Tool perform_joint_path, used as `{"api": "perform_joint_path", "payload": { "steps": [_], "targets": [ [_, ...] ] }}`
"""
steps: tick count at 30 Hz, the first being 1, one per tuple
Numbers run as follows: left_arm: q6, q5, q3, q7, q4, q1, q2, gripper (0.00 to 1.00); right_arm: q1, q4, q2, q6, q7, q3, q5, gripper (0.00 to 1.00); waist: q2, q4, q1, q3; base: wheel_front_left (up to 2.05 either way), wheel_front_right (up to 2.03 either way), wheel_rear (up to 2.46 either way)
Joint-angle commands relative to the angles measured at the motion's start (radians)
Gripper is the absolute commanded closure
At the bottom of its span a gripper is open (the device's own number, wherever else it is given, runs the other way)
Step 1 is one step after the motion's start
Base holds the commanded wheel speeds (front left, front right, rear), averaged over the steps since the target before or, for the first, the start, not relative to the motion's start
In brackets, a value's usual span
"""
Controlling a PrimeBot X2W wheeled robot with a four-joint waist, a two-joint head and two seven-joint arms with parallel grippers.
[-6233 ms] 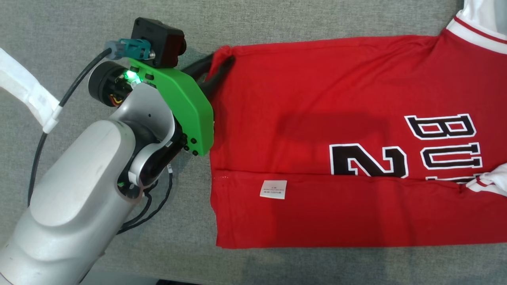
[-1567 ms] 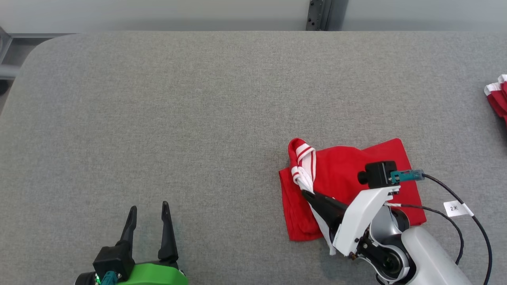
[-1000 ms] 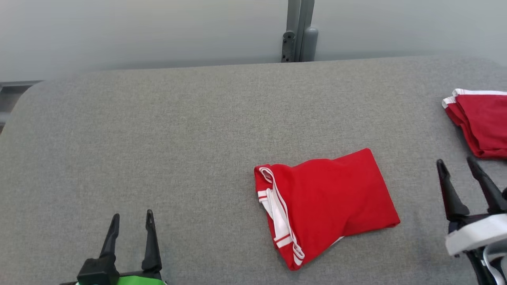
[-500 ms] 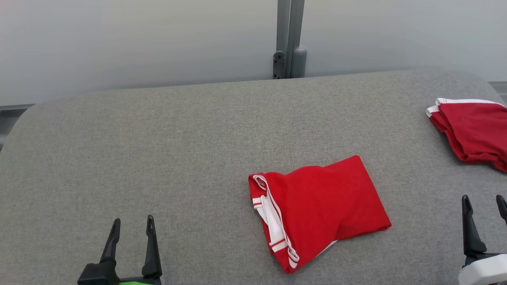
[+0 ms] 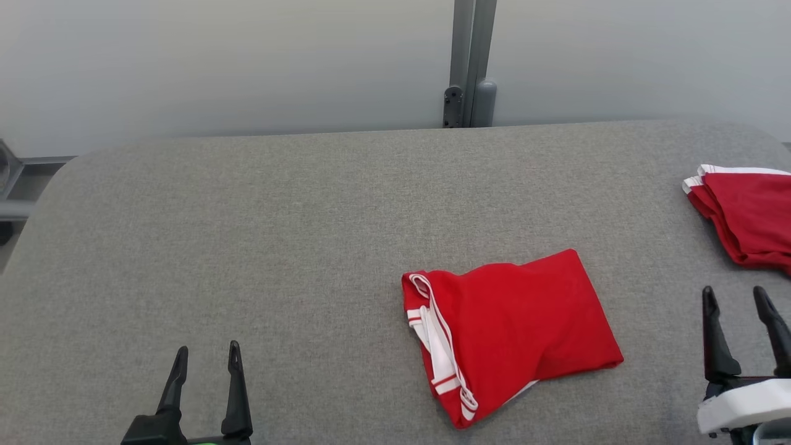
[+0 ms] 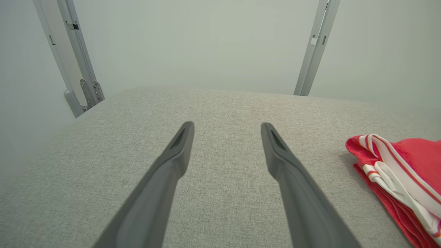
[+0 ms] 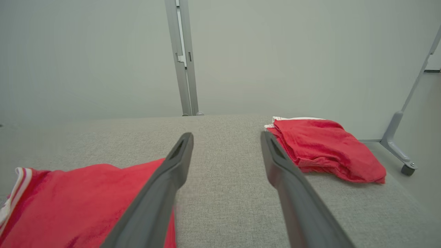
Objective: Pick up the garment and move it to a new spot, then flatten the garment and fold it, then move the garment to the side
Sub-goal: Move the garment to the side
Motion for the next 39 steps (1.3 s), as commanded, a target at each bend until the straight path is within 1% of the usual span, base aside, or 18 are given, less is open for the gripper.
{"api": "perform_joint_path", "payload": {
  "steps": [1,3,6,7,8,10,11,13,15,19,23,24,25,29,33,36,39],
  "targets": [
    [0.005,-0.005,-0.003,0.000,-0.004,0.011,0.002,0.00,-0.020,0.025,-0.023,-0.001,-0.002,0.033,0.036,0.00,0.0000,0.009,0.0000,0.003,0.00,0.00,0.00],
    [0.006,-0.006,-0.008,0.000,-0.008,0.012,0.002,0.00,-0.050,0.077,-0.055,-0.001,0.038,0.090,0.102,0.00,0.0000,0.017,0.0000,0.009,0.00,0.00,0.00],
    [0.010,-0.009,-0.014,0.000,-0.012,-0.003,0.002,0.00,-0.132,0.127,-0.108,-0.001,0.189,0.168,0.219,0.00,0.0000,0.027,0.0000,0.041,0.00,0.00,0.00],
    [0.009,-0.008,-0.018,0.000,-0.013,-0.015,0.002,0.00,-0.159,0.139,-0.129,0.000,0.254,0.211,0.256,0.00,0.0000,0.033,0.0000,0.055,0.00,0.00,0.00],
    [0.009,-0.008,-0.022,0.000,-0.012,-0.023,0.002,0.00,-0.187,0.155,-0.139,0.000,0.304,0.232,0.297,0.00,0.0000,0.036,0.0000,0.066,0.00,0.00,0.00],
    [0.008,-0.008,-0.032,0.000,-0.003,-0.031,0.002,0.00,-0.237,0.193,-0.173,-0.001,0.381,0.281,0.342,0.00,0.0000,0.046,0.0000,0.081,0.00,0.00,0.00],
    [0.006,-0.007,-0.037,0.000,0.000,-0.035,0.002,0.00,-0.259,0.213,-0.180,-0.001,0.408,0.302,0.365,0.00,0.0000,0.052,0.0000,0.086,0.00,0.00,0.00],
    [0.008,-0.010,-0.043,0.000,0.007,-0.047,0.002,0.00,-0.294,0.264,-0.193,-0.001,0.446,0.332,0.394,0.00,0.0000,0.068,0.0000,0.096,0.00,0.00,0.00],
    [0.013,-0.013,-0.048,0.000,0.008,-0.055,0.002,0.00,-0.319,0.303,-0.191,0.000,0.468,0.364,0.424,0.00,0.0000,0.080,0.0000,0.102,0.00,0.00,0.00],
    [0.018,-0.018,-0.057,0.000,0.005,-0.062,0.002,0.00,-0.354,0.381,-0.187,0.000,0.476,0.429,0.490,0.00,0.0000,0.101,0.0000,0.107,0.00,0.00,0.00],
    [0.018,-0.016,-0.055,0.000,0.001,-0.064,0.002,0.00,-0.380,0.421,-0.197,0.000,0.475,0.493,0.550,0.00,0.0000,0.108,0.0000,0.112,0.00,0.00,0.00],
    [0.019,-0.017,-0.052,0.000,0.000,-0.065,0.002,0.00,-0.386,0.414,-0.198,0.000,0.469,0.507,0.568,0.92,0.0000,0.105,0.0000,0.114,0.00,0.00,0.00],
    [0.023,-0.019,-0.049,0.000,-0.003,-0.067,0.002,0.00,-0.396,0.414,-0.209,0.000,0.457,0.511,0.583,1.00,0.0000,0.100,0.0000,0.117,0.00,0.00,0.00],
    [0.025,-0.030,-0.046,0.000,-0.016,-0.066,0.002,0.00,-0.466,0.395,-0.261,-0.001,0.419,0.509,0.649,1.00,0.0000,0.047,0.0000,0.132,0.00,0.00,0.00],
    [0.020,-0.022,-0.045,0.000,-0.018,-0.084,0.002,0.00,-0.568,0.400,-0.324,-0.001,0.434,0.490,0.690,1.00,0.0000,-0.031,0.0000,0.159,0.00,0.00,0.00],
    [0.018,-0.011,-0.047,0.000,-0.023,-0.104,0.002,0.00,-0.647,0.411,-0.393,-0.001,0.450,0.481,0.663,1.00,0.0000,-0.088,0.0000,0.180,0.00,0.00,0.00],
    [0.012,-0.006,-0.057,0.000,-0.027,-0.127,0.002,0.00,-0.714,0.410,-0.447,-0.001,0.465,0.453,0.654,1.00,0.0000,-0.135,0.0000,0.208,0.00,0.00,0.00]
  ]
}}
